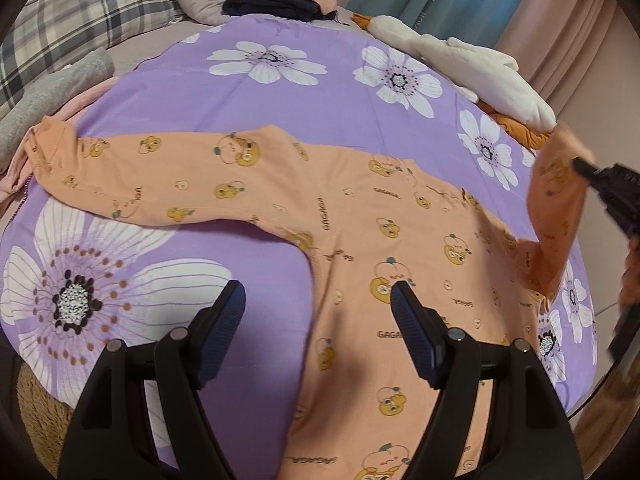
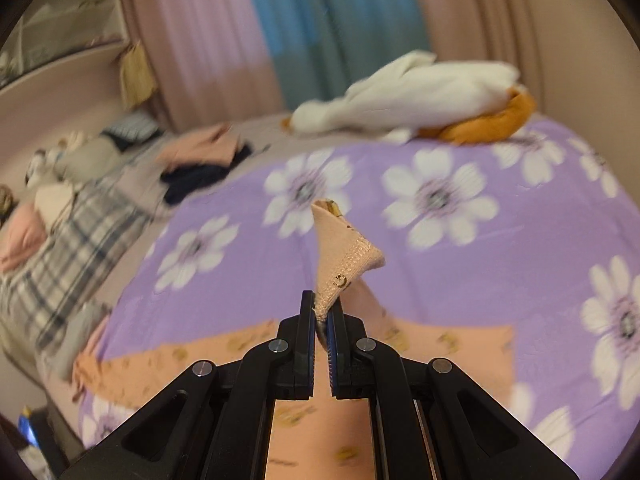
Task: Fold small clothes
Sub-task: 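Carry the held sleeve across the sleeper body with the right tool, release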
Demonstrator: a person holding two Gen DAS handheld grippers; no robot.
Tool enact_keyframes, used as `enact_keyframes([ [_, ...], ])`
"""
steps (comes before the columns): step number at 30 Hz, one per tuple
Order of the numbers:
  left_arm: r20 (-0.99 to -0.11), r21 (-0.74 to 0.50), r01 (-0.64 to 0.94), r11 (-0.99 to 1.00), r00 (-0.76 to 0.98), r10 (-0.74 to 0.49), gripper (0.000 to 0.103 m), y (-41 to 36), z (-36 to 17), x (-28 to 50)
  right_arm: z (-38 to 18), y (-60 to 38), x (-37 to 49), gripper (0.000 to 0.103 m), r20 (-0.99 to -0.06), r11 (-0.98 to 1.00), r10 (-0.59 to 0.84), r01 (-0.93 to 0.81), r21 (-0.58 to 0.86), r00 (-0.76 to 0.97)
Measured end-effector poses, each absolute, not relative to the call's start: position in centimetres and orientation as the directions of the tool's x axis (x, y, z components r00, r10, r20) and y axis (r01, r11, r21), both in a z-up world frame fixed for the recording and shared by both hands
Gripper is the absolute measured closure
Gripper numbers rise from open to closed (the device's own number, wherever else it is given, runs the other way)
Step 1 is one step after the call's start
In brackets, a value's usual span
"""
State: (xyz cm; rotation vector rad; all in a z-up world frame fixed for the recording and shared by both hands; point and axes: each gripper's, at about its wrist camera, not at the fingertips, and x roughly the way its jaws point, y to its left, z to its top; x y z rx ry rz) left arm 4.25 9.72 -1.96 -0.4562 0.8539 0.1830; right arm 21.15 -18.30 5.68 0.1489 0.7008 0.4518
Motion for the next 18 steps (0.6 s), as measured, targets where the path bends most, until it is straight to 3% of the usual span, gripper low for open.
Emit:
enact_keyframes([
  [10,-0.775,-0.299,-0.343,0.891,0.632,-0.017,0.028,10.3,-2.9,4.0,-3.1,-9.0,19.7,0.097,-0.735,0.861,0.472,-0.435,0.264,0.488],
  [18,-0.789,-0.286,-0.349,0.892,0.614,-0.013,0.027,10.2,-3.5,5.0,-6.6,-8.5,19.5,0.093,-0.767,0.833,0.505,-0.457,0.312,0.397],
])
